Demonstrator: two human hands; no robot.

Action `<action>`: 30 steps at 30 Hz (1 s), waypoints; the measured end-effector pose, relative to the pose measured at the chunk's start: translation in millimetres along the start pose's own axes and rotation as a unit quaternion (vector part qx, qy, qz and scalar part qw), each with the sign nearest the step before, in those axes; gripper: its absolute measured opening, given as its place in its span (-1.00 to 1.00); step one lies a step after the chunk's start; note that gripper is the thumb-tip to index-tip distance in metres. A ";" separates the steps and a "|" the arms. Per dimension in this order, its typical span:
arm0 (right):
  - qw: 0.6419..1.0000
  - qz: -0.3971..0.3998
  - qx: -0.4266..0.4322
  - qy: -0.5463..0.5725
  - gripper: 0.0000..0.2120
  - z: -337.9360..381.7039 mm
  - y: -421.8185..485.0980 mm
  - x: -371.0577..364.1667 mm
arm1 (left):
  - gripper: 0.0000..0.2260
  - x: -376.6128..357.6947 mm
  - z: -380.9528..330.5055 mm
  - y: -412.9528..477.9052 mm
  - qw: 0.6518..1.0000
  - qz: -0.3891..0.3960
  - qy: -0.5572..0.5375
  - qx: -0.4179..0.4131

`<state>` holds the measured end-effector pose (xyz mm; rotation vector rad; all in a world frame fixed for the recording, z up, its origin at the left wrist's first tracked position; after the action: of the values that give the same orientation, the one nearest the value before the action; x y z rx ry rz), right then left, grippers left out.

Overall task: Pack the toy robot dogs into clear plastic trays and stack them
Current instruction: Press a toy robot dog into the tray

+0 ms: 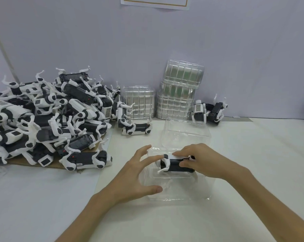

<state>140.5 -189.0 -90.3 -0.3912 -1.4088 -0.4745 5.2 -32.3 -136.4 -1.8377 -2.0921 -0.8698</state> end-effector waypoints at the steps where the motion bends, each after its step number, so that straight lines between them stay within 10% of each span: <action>1: 1.000 0.001 -0.003 -0.007 -0.67 1.5 0.4 0.5 | -0.31 0.6 -1.3 -0.4 1.000 -0.004 0.011 -0.005; 20: 0.977 -0.192 -0.046 0.076 -0.75 23.2 -22.3 8.1 | -0.78 2.2 -11.0 -3.3 0.996 -0.056 -0.013 -0.066; 30: 0.995 -0.069 0.007 -0.078 -0.54 59.2 -40.1 -28.1 | -0.72 5.2 -15.1 -4.2 0.995 -0.053 -0.051 -0.071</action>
<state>66.6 -189.4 -111.5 -0.3262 -1.5964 -0.5569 -3.0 -36.6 -122.8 -1.8926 -2.2630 -0.9936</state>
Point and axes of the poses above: each hand's wrist, its own y-axis towards the middle knuckle, its own x-axis out of the back of the hand, z = x × y, the point moved 6 cm from there along y, towards the middle knuckle, and after that the axes turned 13 degrees about -y, right-handed, at the moved point
